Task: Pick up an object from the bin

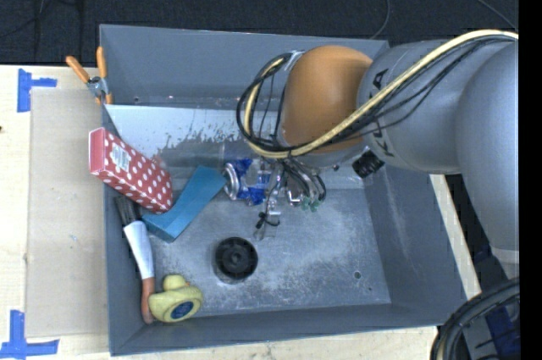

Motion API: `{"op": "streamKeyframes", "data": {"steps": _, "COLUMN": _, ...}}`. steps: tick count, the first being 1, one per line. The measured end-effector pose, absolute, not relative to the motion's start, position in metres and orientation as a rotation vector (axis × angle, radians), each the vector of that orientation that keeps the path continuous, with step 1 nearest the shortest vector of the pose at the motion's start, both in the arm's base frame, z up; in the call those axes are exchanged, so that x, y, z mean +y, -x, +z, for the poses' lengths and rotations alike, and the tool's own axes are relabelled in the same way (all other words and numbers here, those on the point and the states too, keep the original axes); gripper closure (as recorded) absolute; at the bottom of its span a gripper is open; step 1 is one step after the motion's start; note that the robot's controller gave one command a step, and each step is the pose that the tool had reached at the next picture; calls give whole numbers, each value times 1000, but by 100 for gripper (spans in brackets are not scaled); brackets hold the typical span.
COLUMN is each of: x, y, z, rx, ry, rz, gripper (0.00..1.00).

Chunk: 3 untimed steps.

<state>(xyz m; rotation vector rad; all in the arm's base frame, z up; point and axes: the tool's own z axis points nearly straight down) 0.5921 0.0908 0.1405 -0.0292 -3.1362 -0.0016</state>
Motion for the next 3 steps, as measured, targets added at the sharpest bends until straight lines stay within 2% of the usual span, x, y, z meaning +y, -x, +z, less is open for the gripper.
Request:
{"op": "streamKeyframes", "data": {"steps": 1, "x": 96, "y": -578, "z": 123, "rx": -3138, "ry": 63, "rz": 0, "gripper": 0}}
{"op": "streamKeyframes", "data": {"steps": 2, "x": 84, "y": -596, "z": 81, "rx": -3101, "ry": 402, "rz": -4, "gripper": 0}}
{"op": "streamKeyframes", "data": {"steps": 3, "x": 107, "y": -539, "z": 79, "rx": -3158, "ry": 16, "rz": -7, "gripper": 100}}
